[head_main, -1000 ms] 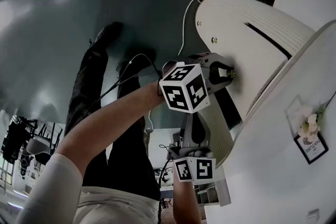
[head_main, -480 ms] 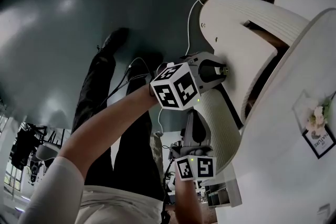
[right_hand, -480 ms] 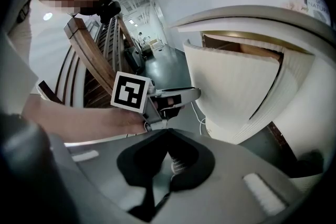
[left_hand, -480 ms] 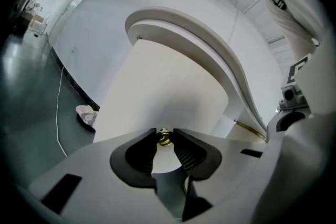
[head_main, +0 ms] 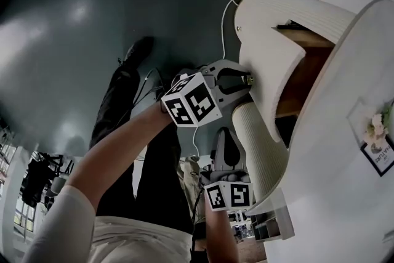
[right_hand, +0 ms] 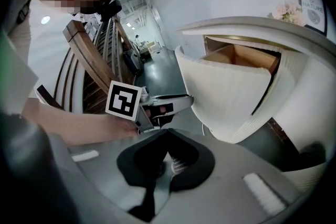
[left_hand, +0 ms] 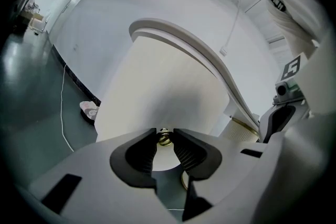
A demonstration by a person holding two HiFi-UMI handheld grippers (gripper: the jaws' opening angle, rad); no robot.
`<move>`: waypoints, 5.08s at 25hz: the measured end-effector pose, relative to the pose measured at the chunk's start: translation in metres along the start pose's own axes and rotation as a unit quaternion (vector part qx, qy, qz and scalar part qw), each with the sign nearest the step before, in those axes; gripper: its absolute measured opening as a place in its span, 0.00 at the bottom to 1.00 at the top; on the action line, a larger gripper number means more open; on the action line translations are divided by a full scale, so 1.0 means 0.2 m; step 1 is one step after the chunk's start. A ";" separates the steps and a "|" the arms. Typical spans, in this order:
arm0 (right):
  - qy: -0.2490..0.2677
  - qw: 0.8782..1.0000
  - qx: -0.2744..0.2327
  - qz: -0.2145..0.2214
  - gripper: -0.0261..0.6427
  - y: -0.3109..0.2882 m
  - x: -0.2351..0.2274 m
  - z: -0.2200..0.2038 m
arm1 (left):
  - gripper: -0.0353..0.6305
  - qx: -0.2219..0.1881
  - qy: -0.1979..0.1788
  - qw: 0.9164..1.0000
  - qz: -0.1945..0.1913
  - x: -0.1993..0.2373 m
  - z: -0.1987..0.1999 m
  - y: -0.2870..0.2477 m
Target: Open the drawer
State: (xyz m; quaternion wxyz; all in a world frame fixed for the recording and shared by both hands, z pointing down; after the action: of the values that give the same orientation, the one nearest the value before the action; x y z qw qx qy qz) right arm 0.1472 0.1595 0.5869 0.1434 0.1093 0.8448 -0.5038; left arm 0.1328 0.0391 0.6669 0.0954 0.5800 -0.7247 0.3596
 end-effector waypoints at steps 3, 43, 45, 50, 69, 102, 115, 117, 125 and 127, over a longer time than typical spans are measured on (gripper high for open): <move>-0.006 1.000 -0.001 -0.002 0.05 0.01 0.02 -0.01 | 0.21 0.005 0.006 1.000 -0.001 0.00 -0.02 0.04; -0.042 0.999 -0.010 0.007 0.05 -0.03 0.34 -0.15 | 0.21 0.095 -0.003 0.995 0.005 -0.01 -0.29 0.55; -0.042 0.999 -0.012 0.008 0.05 -0.03 0.36 -0.17 | 0.21 0.098 -0.005 0.995 0.003 -0.01 -0.29 0.55; -0.052 0.998 -0.019 0.003 0.05 -0.01 0.39 -0.18 | 0.21 0.110 -0.001 0.994 0.009 -0.02 -0.30 0.55; -0.061 0.994 -0.079 -0.033 0.05 0.42 0.52 0.22 | 0.35 0.160 0.015 0.987 0.020 -0.37 0.11 0.95; -0.051 0.968 -0.216 -0.119 0.05 1.80 0.87 0.78 | 0.24 0.118 -0.101 0.988 -0.003 -1.16 1.34 1.65; -0.049 0.945 -0.280 -0.159 0.05 2.10 1.00 0.76 | 0.11 0.102 -0.176 0.978 -0.036 -1.38 1.50 1.81; -0.041 0.945 -0.283 -0.159 0.05 2.13 1.01 0.75 | 0.10 0.094 -0.179 0.979 -0.035 -1.41 1.51 1.83; -0.007 0.947 -0.289 -0.142 0.05 2.28 0.93 0.74 | 0.06 0.055 -0.160 0.985 -0.014 -1.56 1.57 1.84; 0.002 0.947 -0.291 -0.137 0.05 2.32 0.91 0.75 | 0.06 0.044 -0.158 0.986 -0.010 -1.60 1.60 1.83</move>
State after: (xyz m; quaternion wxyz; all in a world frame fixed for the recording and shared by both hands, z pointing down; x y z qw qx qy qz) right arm 0.1493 0.2519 0.0752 0.0966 -0.0529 0.9619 -0.2502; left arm -0.0116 0.1103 0.1078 -0.0422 0.6404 -0.7082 0.2940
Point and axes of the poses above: the fingertips, and each gripper's own axes: y backward along the fingers, x to its left, z out of its top, the point moved 4 cm from there along y, backward along the fingers, and after that the axes turned 7 degrees about x, right-handed, at the moved point
